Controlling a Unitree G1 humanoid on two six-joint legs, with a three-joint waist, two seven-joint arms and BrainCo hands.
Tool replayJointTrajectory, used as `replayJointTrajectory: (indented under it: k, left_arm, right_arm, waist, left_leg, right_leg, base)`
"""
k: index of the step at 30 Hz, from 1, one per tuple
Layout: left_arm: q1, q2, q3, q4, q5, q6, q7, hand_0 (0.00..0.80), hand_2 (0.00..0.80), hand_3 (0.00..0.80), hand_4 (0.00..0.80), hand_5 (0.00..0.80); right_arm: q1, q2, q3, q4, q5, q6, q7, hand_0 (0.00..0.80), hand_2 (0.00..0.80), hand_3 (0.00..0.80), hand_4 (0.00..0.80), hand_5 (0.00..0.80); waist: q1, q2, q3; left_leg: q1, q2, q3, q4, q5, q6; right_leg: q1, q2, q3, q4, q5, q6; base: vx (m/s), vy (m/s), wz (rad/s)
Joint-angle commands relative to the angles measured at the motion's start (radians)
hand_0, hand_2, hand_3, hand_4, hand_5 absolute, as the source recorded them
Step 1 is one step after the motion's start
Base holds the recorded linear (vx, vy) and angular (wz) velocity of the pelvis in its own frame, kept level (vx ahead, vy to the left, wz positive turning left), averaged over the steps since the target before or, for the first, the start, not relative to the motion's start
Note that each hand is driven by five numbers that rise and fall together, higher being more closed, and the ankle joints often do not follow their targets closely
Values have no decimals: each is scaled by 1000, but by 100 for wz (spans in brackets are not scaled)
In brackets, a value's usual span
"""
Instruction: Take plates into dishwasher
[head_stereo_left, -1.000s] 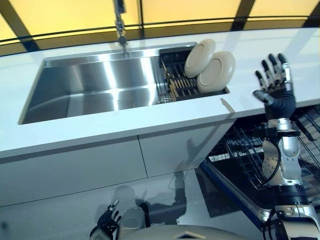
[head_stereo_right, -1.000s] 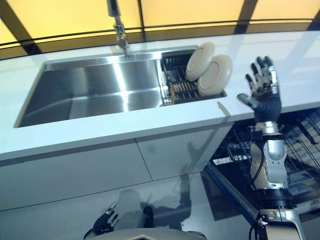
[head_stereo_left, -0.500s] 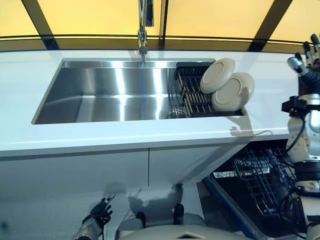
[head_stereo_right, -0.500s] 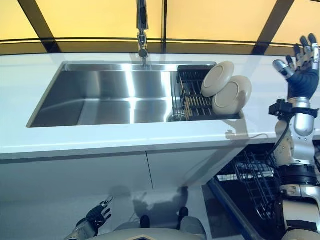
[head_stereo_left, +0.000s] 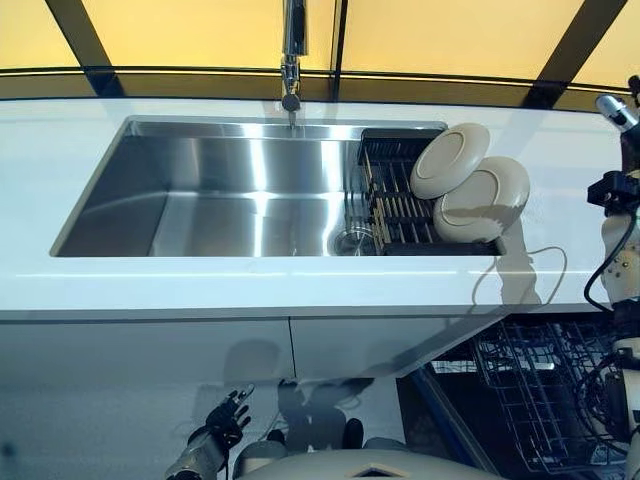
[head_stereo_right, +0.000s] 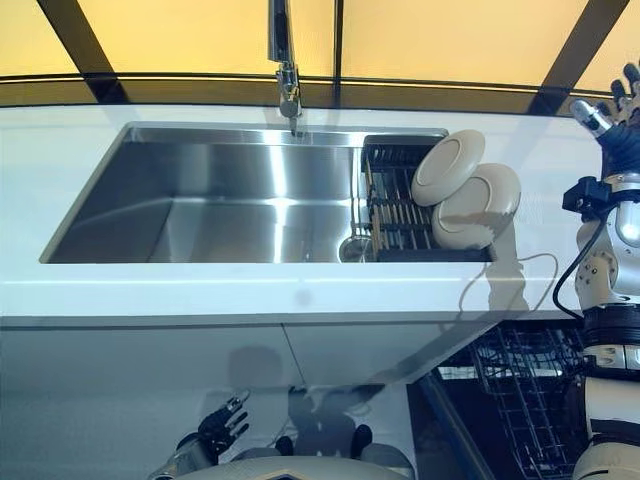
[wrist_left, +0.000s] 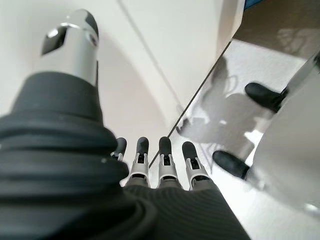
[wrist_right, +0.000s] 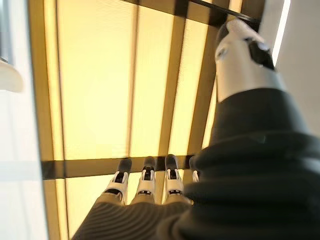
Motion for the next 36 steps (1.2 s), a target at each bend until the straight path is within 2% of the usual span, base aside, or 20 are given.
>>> replayJointTrajectory:
  k: [1,3,6,11,23,36]
  left_arm:
    - [-21,22,-15,30,-6,-12,2,0,0,0,0,0]
    - [-18,28,-17,27,-2,-11,-6,0,0,0,0,0]
    - [-14,32,-22,18,1,-14,-12,0,0,0,0,0]
    - [-8,37,-22,10,-4,-23,-12,0,0,0,0,0]
    - [19,41,-9,-21,-3,-30,-20,0,0,0,0,0]
    - [36,29,-11,-45,-22,-44,-27,0,0,0,0,0]
  right_arm:
    - [-90,-38,26,48,-24,14,15,0,0,0,0,0]
    - [-94,-46,40,81,-25,65,51,0,0,0,0,0]
    - [-96,-53,55,110,-30,105,76,0,0,0,0,0]
    - [-94,-52,73,169,-65,143,110,0,0,0,0,0]
    - [-48,-40,59,235,-86,146,95,0,0,0,0,0]
    - [-31,-46,36,280,-88,147,141,0,0,0,0,0]
  waist:
    - [40,-22,-40]
    - [42,-21,-38]
    - [43,-19,-33]
    - [42,-13,-21]
    - [33,18,-5]
    - [23,47,14]
  left_leg:
    - [-31,-57,24,78,-94,33]
    - [-30,-56,28,76,-94,33]
    - [-32,-53,35,77,-95,31]
    - [-35,-48,44,79,-93,27]
    - [-28,-35,58,75,-86,14]
    - [-40,-32,72,87,-85,-1]
  right_leg:
    - [-18,-25,-13,68,-66,63]
    - [-17,-26,-17,65,-67,65]
    - [-15,-26,-21,64,-69,64]
    - [-11,-23,-23,59,-71,61]
    - [6,-20,-26,48,-79,54]
    - [-1,-30,-28,57,-88,50]
  base:
    - [50,-32,1]
    - [62,-56,1]
    - [45,-69,0]
    - [21,-54,0]
    - [14,-33,0]
    - [0,0,0]
